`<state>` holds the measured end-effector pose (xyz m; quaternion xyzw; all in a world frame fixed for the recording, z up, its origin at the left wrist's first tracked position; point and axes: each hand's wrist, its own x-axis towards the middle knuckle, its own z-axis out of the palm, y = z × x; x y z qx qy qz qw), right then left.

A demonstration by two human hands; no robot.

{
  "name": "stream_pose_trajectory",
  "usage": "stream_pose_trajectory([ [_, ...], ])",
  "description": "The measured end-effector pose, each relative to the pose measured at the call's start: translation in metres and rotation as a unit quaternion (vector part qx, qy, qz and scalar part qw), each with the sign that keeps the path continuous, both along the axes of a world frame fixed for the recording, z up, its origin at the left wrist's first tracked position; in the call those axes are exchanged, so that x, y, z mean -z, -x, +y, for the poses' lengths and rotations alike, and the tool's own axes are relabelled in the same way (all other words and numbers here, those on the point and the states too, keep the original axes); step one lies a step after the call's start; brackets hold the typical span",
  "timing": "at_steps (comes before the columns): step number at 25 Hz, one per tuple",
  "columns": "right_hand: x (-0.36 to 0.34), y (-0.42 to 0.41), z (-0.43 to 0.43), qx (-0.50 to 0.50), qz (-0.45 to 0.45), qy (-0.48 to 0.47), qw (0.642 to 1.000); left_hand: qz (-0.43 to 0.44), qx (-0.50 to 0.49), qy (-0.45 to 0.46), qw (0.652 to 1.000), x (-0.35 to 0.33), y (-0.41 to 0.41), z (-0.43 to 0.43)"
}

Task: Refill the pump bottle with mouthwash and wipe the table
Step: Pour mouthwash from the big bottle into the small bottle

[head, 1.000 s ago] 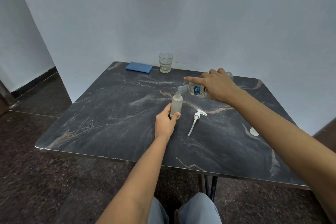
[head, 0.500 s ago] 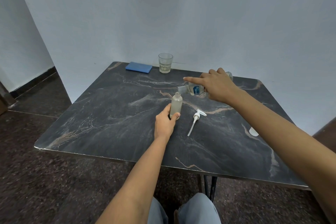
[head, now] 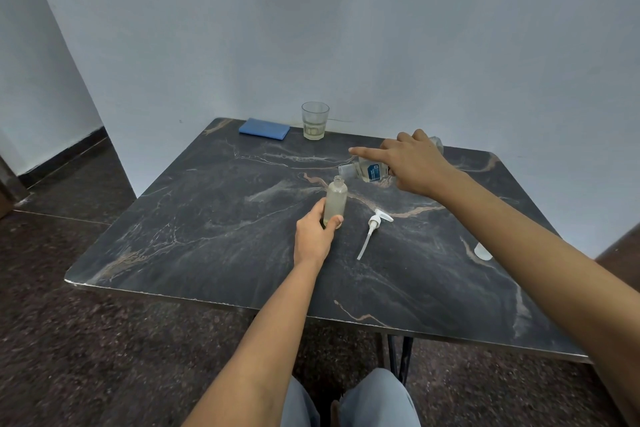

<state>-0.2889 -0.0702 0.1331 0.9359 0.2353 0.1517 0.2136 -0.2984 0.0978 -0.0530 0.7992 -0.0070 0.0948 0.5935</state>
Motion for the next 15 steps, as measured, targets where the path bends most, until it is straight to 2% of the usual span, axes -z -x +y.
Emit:
stream_pose_trajectory([
  [10,0.002,0.0,-0.001,-0.003,-0.007,-0.003,1.0,-0.005,0.003,0.002,1.0,-0.003,0.003,0.0],
  [15,0.018,0.0,-0.01,0.02,0.007,-0.077,0.997,-0.004,0.001,-0.004,1.0,-0.002,0.001,0.001],
])
